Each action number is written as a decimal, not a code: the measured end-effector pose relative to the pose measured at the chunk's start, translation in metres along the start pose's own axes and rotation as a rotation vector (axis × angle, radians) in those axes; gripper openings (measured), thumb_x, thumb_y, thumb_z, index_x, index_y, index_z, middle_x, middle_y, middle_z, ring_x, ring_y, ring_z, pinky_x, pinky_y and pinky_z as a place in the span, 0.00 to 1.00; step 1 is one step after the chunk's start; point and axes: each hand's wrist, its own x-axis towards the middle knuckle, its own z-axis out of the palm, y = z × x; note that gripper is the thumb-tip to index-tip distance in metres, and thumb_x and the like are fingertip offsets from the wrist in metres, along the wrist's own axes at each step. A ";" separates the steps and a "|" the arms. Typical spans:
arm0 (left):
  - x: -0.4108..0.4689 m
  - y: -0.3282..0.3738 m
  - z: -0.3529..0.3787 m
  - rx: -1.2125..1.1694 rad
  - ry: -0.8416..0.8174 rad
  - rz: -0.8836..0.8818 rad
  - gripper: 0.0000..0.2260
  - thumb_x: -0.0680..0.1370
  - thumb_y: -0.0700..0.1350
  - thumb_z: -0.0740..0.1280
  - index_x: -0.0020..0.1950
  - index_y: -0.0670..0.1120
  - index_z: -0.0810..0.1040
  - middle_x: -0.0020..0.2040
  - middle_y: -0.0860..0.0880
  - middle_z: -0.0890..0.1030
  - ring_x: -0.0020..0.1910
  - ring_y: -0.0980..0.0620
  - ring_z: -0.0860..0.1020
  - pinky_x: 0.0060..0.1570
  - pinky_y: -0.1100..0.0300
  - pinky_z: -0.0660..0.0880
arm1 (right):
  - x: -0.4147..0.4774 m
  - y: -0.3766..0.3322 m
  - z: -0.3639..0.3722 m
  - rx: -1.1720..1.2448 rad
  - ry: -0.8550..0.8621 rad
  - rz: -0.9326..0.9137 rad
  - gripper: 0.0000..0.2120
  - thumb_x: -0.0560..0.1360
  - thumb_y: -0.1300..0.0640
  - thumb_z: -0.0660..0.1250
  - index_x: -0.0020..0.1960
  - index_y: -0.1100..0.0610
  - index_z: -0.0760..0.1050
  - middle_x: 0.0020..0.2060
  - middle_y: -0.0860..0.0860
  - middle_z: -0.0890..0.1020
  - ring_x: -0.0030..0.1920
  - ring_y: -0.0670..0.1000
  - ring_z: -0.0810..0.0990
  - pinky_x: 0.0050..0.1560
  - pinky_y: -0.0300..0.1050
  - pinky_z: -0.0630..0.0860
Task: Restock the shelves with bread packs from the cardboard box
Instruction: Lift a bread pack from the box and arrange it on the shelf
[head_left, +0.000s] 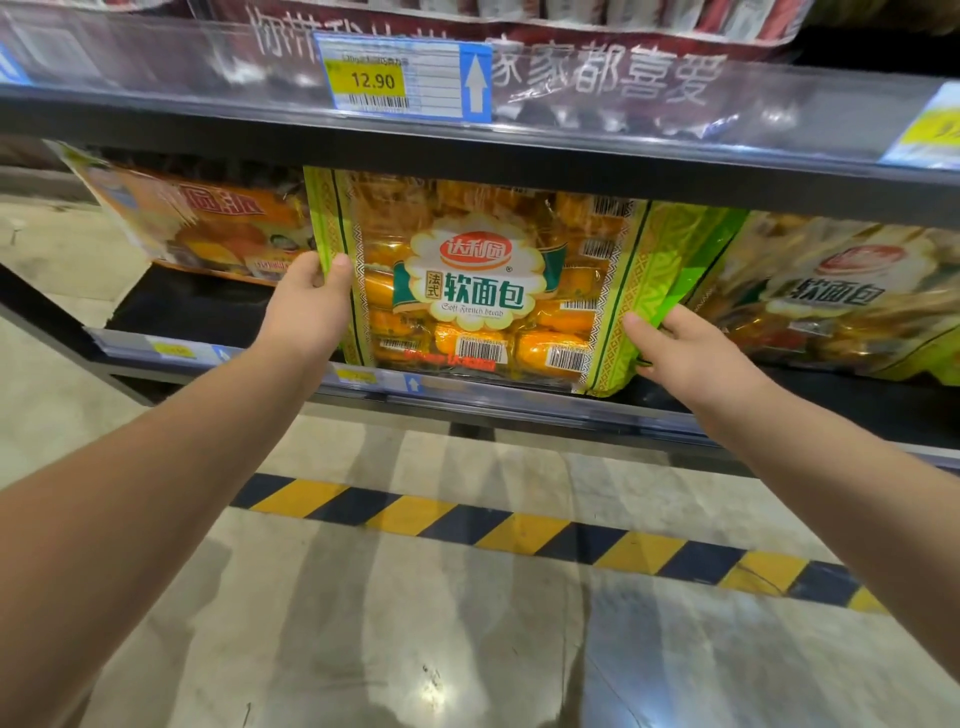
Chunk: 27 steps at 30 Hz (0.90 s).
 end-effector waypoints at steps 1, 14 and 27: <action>0.000 -0.001 -0.002 -0.005 0.000 -0.009 0.12 0.87 0.57 0.57 0.64 0.57 0.76 0.59 0.54 0.84 0.58 0.51 0.83 0.63 0.44 0.79 | 0.000 0.000 0.001 0.010 -0.018 0.003 0.18 0.70 0.29 0.64 0.53 0.38 0.78 0.58 0.52 0.83 0.61 0.55 0.81 0.67 0.63 0.75; -0.025 0.007 -0.007 0.144 -0.033 -0.001 0.19 0.86 0.51 0.65 0.76 0.50 0.71 0.60 0.53 0.79 0.57 0.52 0.78 0.55 0.56 0.73 | -0.016 -0.014 0.007 -0.221 0.063 -0.025 0.16 0.83 0.46 0.64 0.68 0.51 0.73 0.60 0.47 0.80 0.59 0.52 0.78 0.59 0.50 0.74; -0.138 0.107 -0.108 0.727 -0.257 0.200 0.34 0.80 0.53 0.73 0.83 0.50 0.63 0.77 0.44 0.69 0.76 0.42 0.66 0.73 0.48 0.67 | -0.126 -0.149 0.011 -0.688 -0.279 -0.064 0.32 0.80 0.43 0.68 0.79 0.53 0.64 0.75 0.52 0.71 0.73 0.56 0.70 0.70 0.49 0.68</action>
